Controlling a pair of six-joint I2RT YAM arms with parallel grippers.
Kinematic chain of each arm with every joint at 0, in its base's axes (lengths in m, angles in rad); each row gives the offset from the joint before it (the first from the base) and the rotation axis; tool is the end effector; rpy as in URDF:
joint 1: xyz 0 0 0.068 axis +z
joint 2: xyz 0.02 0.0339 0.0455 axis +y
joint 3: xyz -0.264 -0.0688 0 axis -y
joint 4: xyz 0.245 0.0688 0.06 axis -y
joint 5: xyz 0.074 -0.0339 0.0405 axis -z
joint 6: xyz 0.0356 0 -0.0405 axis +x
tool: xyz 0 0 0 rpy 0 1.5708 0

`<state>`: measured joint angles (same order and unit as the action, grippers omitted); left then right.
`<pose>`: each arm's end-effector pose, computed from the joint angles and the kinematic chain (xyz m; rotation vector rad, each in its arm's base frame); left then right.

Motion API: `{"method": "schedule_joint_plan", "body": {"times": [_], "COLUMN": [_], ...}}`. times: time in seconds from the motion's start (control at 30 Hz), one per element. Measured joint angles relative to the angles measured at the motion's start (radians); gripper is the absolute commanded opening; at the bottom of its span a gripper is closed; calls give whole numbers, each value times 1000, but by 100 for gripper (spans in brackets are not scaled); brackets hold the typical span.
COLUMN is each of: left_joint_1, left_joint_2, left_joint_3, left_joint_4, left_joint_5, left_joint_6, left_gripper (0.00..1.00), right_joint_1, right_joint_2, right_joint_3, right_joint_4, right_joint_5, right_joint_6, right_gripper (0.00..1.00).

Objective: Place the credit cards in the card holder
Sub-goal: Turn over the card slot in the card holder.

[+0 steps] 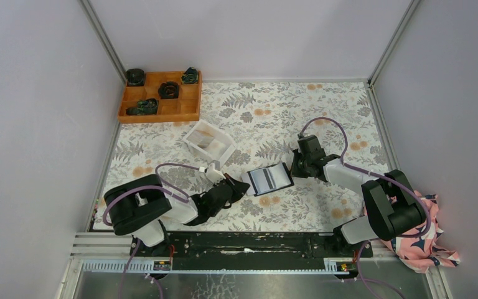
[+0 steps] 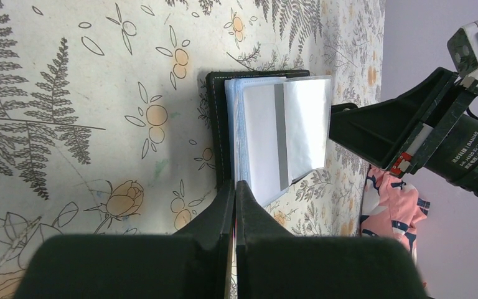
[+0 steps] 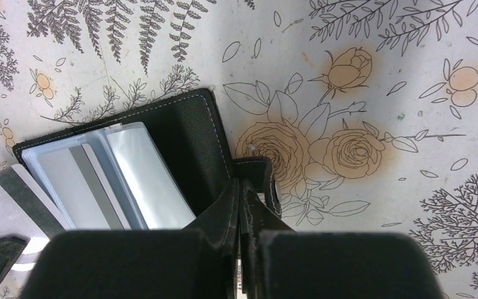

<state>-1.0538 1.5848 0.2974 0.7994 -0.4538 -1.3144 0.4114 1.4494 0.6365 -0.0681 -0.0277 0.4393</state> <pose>0.1339 -0.2039 0.1093 -0.5738 2.0876 -1.0076 0.2469 0.1088 0.1543 0.0224 2.4947 0.4013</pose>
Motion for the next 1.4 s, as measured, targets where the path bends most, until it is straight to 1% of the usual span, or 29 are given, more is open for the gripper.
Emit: {"method": "schedule_joint_plan", "body": {"times": [0.17, 0.4, 0.8, 1.2, 1.4], "left_joint_1": [0, 0, 0, 0, 0], "left_joint_2": [1, 43, 171, 320, 330], "left_joint_3": [0, 0, -18, -47, -49], "left_joint_4": [4, 70, 278, 520, 558], "left_joint_5": [0, 2, 19, 39, 44], "left_joint_6": [-5, -23, -71, -130, -142], "left_gripper": [0, 0, 0, 0, 0], "right_joint_1": [0, 0, 0, 0, 0], "right_joint_2": [0, 1, 1, 1, 1], "right_joint_3": [0, 1, 1, 1, 1], "right_joint_4": [0, 0, 0, 0, 0], "right_joint_5": [0, 0, 0, 0, 0], "right_joint_6": [0, 0, 0, 0, 0], "right_gripper": [0, 0, 0, 0, 0]}}
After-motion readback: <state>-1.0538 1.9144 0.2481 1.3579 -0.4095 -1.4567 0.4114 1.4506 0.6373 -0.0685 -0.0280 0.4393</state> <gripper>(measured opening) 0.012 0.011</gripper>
